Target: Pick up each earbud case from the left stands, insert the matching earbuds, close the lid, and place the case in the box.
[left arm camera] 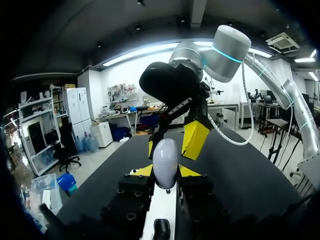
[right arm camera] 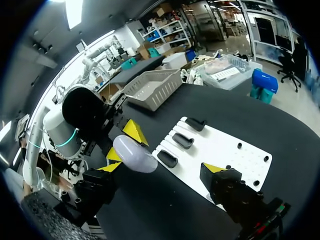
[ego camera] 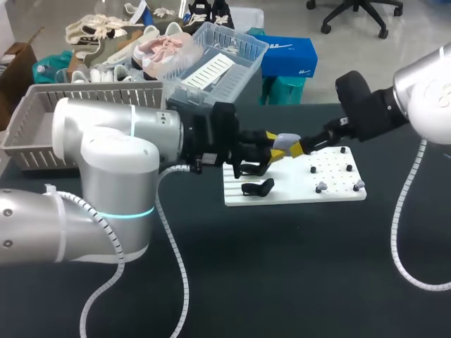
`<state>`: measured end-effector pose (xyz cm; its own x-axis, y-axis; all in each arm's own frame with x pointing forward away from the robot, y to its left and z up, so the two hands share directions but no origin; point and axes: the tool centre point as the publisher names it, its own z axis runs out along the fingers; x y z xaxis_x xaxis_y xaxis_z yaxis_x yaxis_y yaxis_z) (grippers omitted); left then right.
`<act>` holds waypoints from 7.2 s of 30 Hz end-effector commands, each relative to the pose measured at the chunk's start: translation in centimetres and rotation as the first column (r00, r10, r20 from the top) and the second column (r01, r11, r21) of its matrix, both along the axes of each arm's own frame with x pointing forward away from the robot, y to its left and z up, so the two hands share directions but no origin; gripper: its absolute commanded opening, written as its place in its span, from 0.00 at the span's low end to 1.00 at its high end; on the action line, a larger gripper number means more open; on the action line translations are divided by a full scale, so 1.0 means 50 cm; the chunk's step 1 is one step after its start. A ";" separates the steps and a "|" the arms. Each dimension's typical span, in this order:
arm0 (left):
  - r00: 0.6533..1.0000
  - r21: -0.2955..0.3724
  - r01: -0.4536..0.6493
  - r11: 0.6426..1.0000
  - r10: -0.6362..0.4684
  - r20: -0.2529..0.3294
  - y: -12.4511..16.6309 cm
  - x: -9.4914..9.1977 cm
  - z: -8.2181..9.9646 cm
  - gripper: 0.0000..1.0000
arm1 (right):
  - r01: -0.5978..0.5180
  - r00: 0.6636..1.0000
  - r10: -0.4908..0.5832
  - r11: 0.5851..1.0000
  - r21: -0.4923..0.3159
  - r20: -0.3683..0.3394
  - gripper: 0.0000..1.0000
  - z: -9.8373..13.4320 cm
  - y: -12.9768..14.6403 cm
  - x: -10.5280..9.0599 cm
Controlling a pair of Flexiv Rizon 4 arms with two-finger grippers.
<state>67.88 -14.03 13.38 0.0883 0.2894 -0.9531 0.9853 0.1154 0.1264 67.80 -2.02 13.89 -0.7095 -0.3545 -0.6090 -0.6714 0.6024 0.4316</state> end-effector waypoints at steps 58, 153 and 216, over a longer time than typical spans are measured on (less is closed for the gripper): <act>0.985 -0.164 0.022 0.986 0.007 0.173 -0.014 0.031 -0.027 0.00 | 0.197 0.980 -0.196 0.977 -0.079 0.030 1.00 0.020 -0.108 -0.057; 0.992 -0.176 0.031 0.984 -0.008 0.129 -0.020 0.045 -0.021 0.00 | 0.171 0.983 -0.174 0.798 -0.578 0.051 0.85 -0.240 -0.267 0.000; 0.992 -0.176 0.031 0.984 -0.008 0.129 -0.020 0.045 -0.021 0.00 | 0.274 0.951 -0.308 0.797 -0.538 0.028 0.40 -0.245 -0.257 0.004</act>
<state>70.19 -15.00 12.41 0.2138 0.1170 -0.9699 0.9659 0.1232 0.2277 68.13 -15.01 1.86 -0.8592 -0.3865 -0.3352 -0.4186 0.9078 0.0263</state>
